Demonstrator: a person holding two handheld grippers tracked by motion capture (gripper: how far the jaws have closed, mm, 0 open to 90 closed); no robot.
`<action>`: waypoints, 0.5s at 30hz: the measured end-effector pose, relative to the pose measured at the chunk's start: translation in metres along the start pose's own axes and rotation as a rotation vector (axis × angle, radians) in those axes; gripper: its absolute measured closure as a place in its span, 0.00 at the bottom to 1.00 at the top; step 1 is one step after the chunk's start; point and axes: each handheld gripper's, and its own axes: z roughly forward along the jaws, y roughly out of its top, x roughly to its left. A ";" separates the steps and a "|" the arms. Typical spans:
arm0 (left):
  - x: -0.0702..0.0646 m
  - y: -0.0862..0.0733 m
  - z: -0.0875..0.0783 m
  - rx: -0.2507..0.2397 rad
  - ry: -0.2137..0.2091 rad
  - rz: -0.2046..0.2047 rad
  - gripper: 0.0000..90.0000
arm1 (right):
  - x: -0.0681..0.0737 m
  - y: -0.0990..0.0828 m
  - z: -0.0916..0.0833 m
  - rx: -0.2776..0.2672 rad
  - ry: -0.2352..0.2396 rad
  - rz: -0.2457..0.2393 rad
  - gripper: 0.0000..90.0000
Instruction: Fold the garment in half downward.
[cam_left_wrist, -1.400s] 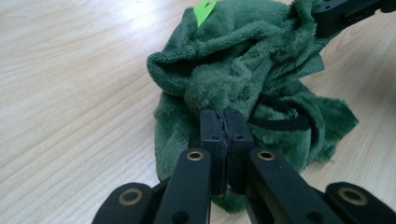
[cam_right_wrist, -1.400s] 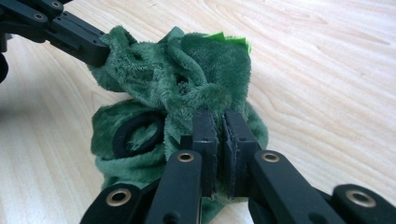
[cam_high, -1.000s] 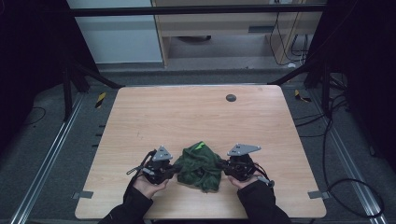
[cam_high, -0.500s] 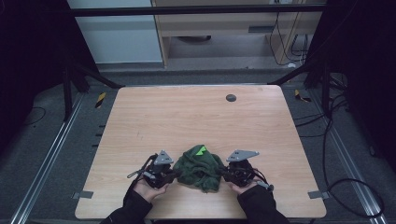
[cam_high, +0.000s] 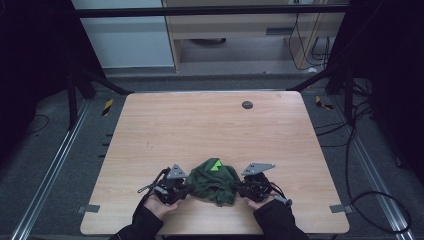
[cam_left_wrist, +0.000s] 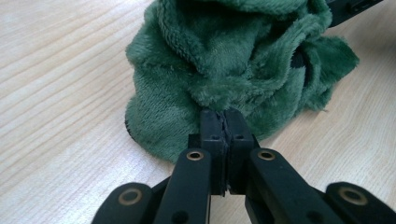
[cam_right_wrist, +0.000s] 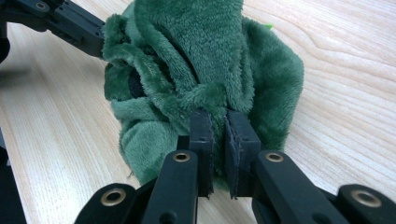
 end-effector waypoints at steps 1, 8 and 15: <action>0.000 0.000 0.000 0.000 0.000 0.000 0.99 | 0.000 0.000 0.000 0.004 0.002 0.003 0.91; 0.001 -0.001 0.003 -0.003 -0.004 0.002 0.98 | -0.001 -0.002 0.003 0.016 0.002 0.007 0.91; 0.004 0.001 -0.005 -0.040 0.003 -0.016 0.90 | 0.000 0.002 -0.003 -0.005 0.002 0.006 0.86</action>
